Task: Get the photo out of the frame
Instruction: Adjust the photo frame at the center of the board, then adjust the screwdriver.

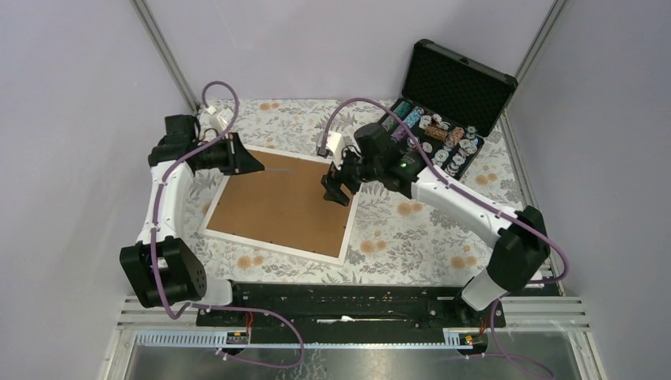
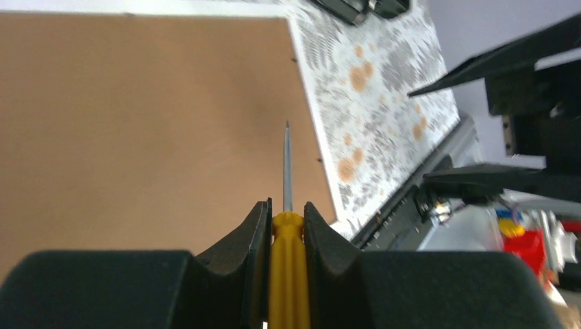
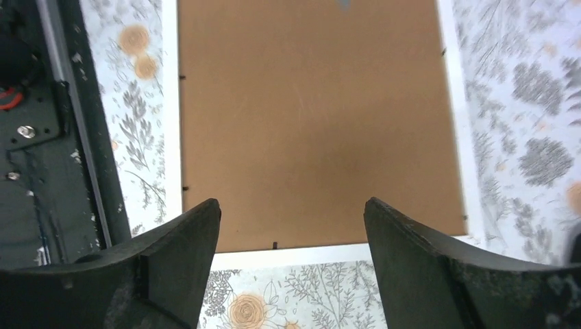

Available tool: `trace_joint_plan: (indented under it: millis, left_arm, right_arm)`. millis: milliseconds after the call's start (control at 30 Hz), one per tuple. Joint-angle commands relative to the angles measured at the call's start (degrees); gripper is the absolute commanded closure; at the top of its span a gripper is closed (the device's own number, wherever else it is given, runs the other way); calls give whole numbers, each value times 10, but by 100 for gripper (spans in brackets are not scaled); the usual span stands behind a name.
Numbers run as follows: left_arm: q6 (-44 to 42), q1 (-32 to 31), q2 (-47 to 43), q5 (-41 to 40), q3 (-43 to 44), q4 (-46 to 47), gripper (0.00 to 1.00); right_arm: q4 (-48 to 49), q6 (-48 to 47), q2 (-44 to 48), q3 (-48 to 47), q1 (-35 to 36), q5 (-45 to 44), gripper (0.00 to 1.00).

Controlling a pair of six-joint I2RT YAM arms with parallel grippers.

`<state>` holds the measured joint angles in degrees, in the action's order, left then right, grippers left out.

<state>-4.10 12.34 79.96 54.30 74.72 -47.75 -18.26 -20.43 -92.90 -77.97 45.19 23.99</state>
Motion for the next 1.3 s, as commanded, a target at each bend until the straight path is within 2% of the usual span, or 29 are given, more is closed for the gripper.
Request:
trace_joint_plan:
  millis: [0, 133, 300, 433, 467, 633, 733, 767, 933, 1000, 1100, 1267]
  left_arm:
    - [-18, -59, -12, 97, -33, 22, 100]
    - [-10, -119, -25, 131, -54, 21, 100]
    - [7, -173, -30, 152, -59, 21, 100]
    - [18, -195, -28, 174, -60, 21, 100]
    - [20, -200, -27, 176, -60, 21, 100]
    - [64, -203, -37, 197, -79, 61, 100]
    - [86, -203, -47, 195, -88, 88, 100]
    - [90, -203, -49, 196, -91, 92, 97]
    - [107, -203, -62, 198, -113, 117, 68]
    - [109, -203, -63, 203, -122, 122, 61]
    - [112, -203, -62, 211, -127, 122, 55]
    - [111, -203, -63, 210, -135, 122, 55]
  right_arm:
    - [-18, 0, 20, -43, 9, 54, 15]
    - [-41, -18, -6, -90, 10, 110, 11]
    - [-55, -44, -23, -97, 14, 135, 10]
    - [-63, -57, -32, -92, 23, 139, 16]
    - [-65, -60, -33, -92, 24, 140, 22]
    - [-69, -68, -34, -81, 30, 128, 65]
    - [-71, -55, -35, -83, 30, 125, 97]
    - [-69, -48, -33, -83, 30, 126, 100]
    - [-56, -22, -28, -75, 29, 133, 100]
    - [-48, -15, -25, -73, 28, 135, 100]
    - [-47, -10, -28, -75, 28, 137, 100]
    - [-41, 3, -34, -76, 25, 147, 100]
